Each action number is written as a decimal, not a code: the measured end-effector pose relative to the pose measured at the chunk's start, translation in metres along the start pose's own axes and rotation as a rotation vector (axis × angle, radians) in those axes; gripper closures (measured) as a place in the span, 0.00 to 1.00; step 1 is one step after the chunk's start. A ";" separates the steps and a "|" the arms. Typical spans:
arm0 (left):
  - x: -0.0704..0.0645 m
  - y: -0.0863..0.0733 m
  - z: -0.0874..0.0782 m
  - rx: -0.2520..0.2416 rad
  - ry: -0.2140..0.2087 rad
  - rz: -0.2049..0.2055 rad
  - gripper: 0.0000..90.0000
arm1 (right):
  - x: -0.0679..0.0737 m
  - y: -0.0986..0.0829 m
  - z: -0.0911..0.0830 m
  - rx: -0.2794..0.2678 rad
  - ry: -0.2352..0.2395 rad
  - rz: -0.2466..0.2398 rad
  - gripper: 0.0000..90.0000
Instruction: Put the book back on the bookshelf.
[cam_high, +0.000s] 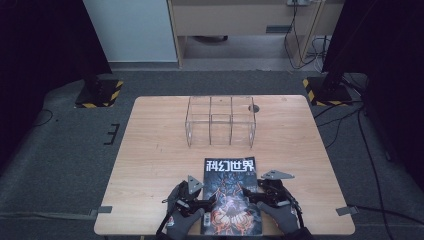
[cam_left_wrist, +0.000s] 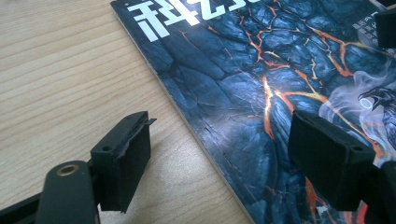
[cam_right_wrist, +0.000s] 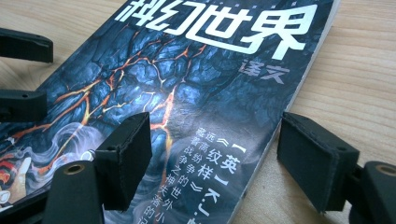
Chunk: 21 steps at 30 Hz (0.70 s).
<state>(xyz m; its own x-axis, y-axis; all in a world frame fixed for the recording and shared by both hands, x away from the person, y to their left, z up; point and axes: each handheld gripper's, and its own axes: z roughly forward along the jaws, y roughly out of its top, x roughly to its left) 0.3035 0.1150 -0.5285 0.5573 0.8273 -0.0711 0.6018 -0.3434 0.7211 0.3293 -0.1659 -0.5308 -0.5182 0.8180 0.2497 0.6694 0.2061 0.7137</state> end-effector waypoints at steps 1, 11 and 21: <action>0.000 0.000 0.000 0.000 -0.001 -0.001 0.23 | 0.000 0.000 0.000 -0.003 0.001 -0.001 0.29; -0.003 0.000 0.002 0.005 -0.034 -0.012 0.23 | 0.001 -0.001 0.001 -0.015 -0.012 -0.005 0.29; -0.008 0.000 0.003 0.003 -0.045 -0.005 0.23 | -0.002 -0.001 0.000 -0.021 0.013 0.039 0.29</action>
<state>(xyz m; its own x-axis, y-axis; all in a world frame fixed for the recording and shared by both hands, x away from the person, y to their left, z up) 0.3013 0.1071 -0.5301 0.5794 0.8082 -0.1054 0.6064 -0.3411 0.7183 0.3297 -0.1672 -0.5320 -0.4987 0.8181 0.2865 0.6780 0.1622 0.7169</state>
